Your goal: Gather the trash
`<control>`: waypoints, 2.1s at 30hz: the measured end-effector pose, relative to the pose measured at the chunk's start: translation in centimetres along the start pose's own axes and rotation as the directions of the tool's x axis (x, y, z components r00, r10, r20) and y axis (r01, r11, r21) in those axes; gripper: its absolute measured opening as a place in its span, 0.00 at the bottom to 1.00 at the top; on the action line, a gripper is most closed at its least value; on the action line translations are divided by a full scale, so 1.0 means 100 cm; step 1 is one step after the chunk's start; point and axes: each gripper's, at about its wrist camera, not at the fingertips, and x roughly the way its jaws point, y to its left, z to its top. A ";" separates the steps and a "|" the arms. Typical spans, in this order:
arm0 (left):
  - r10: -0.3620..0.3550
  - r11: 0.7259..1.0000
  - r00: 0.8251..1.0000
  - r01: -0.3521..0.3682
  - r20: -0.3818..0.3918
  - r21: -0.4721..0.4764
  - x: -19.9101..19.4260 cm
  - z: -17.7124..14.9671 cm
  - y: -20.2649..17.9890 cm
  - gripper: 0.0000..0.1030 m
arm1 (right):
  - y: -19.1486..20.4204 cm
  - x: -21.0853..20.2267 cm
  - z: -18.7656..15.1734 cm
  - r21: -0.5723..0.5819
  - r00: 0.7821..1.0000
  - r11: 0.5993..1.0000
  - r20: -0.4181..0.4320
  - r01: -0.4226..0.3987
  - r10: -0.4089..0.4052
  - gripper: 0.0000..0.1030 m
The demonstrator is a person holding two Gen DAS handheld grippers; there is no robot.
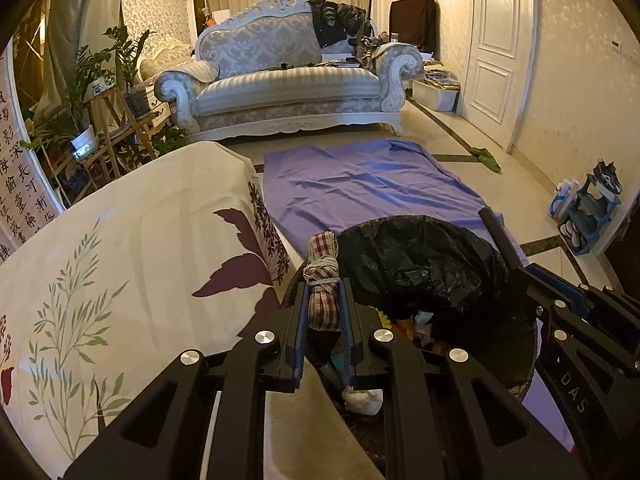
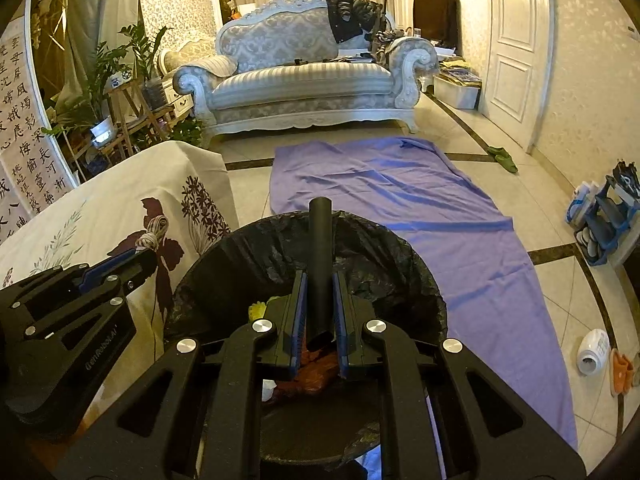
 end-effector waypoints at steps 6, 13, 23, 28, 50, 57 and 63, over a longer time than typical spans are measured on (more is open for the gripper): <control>0.004 1.000 1.000 -0.004 0.002 -0.011 -0.001 0.000 0.002 0.46 | -0.004 0.000 -0.001 0.017 1.000 1.000 0.014 0.017 -0.017 0.27; 0.023 0.999 0.999 -0.022 0.028 -0.027 -0.006 0.000 0.006 0.71 | -0.006 -0.004 -0.001 0.023 0.999 0.999 0.025 0.036 -0.036 0.41; 0.023 0.997 1.000 -0.022 0.018 -0.068 -0.021 -0.012 0.025 0.77 | -0.002 -0.019 -0.007 0.028 0.997 0.998 0.048 0.054 -0.055 0.59; 0.037 0.994 0.999 -0.035 0.014 -0.100 -0.033 -0.024 0.037 0.79 | 0.006 -0.030 -0.012 0.013 0.997 0.999 0.054 0.051 -0.052 0.63; 0.131 0.984 0.990 -0.122 0.059 -0.128 -0.101 -0.067 0.070 0.82 | 0.044 -0.093 -0.041 -0.048 0.994 0.998 0.103 0.036 -0.031 0.71; 0.123 0.984 0.990 -0.113 0.070 -0.141 -0.110 -0.075 0.074 0.82 | 0.049 -0.105 -0.042 -0.053 0.991 0.998 0.126 0.038 -0.031 0.71; 0.122 0.983 0.989 -0.109 0.081 -0.146 -0.115 -0.075 0.072 0.82 | 0.050 -0.110 -0.042 -0.054 0.990 0.998 0.139 0.039 -0.032 0.71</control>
